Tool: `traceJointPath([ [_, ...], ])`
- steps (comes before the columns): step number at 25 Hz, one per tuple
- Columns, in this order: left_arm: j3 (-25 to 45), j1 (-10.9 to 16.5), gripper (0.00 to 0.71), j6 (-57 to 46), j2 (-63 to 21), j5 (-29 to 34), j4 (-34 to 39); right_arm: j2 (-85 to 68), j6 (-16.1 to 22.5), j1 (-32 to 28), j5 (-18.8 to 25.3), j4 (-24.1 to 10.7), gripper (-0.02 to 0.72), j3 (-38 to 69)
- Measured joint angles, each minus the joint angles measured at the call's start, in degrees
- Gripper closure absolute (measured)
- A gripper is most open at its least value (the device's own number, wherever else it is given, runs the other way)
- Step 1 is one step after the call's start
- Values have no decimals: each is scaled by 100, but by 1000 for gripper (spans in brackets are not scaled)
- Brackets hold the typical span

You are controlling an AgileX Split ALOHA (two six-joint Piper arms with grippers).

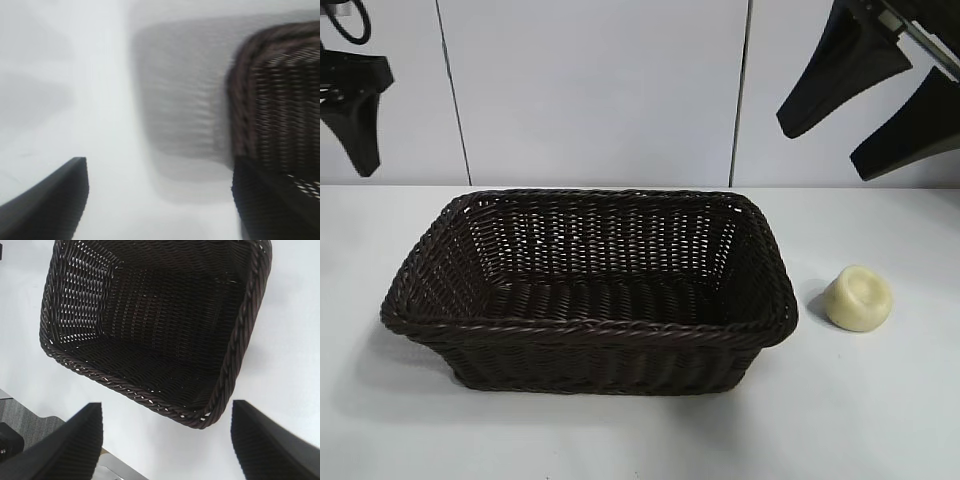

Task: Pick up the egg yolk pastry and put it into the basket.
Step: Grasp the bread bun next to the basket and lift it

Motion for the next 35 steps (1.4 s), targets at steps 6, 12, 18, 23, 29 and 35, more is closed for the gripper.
traceJointPath([
  [6,0,0,137,-14,0,501,0,0,0,0,0,0,185,0],
  [12,0,0,139,-14,-397,559,0,0,0,0,0,0,185,0],
  [18,182,6,139,-19,-1520,614,0,0,0,0,0,0,185,0],
  [23,770,6,139,-19,-2870,665,0,0,0,0,0,0,185,0],
  [29,1721,6,139,-19,-4717,732,0,0,0,0,0,0,185,0],
  [35,2804,6,139,-19,-6490,796,0,0,0,0,5,-6,185,0],
])
